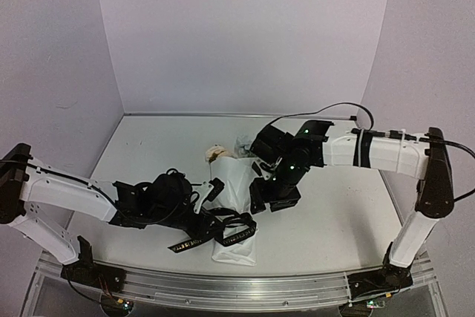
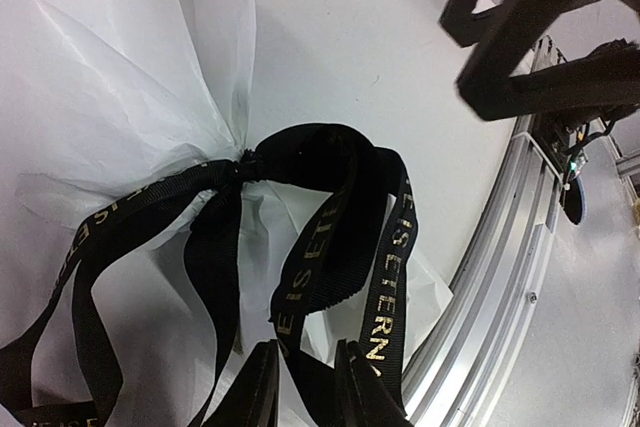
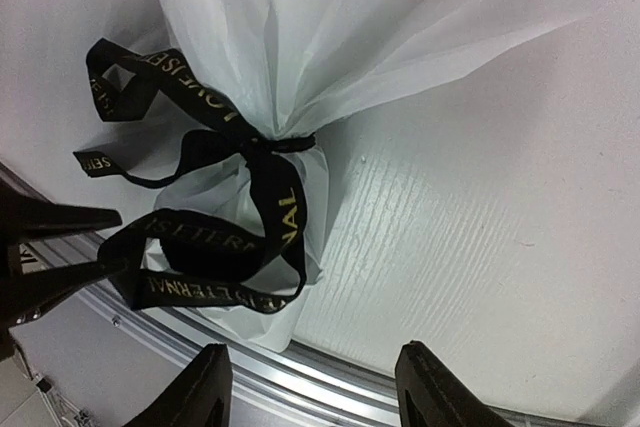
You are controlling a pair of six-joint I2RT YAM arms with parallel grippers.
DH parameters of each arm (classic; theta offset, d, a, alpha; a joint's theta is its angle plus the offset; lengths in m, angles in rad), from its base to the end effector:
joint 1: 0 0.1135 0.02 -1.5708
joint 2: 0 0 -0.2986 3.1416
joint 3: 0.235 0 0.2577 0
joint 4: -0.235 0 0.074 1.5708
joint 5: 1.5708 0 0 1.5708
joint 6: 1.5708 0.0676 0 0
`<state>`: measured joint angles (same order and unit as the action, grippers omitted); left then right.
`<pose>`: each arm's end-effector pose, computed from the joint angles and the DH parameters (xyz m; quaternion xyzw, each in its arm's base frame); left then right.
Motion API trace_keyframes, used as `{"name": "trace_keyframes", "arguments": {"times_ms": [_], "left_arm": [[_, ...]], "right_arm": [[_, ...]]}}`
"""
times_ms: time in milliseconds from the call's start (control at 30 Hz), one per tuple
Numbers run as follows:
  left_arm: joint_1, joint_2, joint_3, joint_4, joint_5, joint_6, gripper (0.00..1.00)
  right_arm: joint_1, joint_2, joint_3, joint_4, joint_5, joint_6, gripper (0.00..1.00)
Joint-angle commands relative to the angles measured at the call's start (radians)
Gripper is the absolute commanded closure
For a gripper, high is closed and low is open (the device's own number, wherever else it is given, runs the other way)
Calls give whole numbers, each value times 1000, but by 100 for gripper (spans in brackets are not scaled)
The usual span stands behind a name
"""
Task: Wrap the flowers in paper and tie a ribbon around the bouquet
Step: Adjust the ribbon on the folded bouquet.
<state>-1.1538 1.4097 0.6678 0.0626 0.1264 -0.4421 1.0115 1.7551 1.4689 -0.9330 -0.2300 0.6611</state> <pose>0.1166 -0.2843 0.1945 0.3392 0.8346 -0.3478 0.2596 0.1887 0.3305 0.2626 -0.1902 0.9596 0.2047 0.0326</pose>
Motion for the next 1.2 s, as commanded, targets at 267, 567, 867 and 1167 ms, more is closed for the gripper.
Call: {"name": "trace_keyframes", "arguments": {"times_ms": [267,567,867,1167], "left_arm": [[-4,-6,30,5,7,10,91],[-4,-12,20,9,7,8,97],[-5,-21,15,7,6,7,99],[-4,-58,-15,-15,-14,-6,100]], "right_arm": [[23,129,90,35,-52,-8,57],[24,148,77,46,-53,2,66],[24,180,86,56,-34,-2,72],[24,113,28,57,64,-50,89]]}}
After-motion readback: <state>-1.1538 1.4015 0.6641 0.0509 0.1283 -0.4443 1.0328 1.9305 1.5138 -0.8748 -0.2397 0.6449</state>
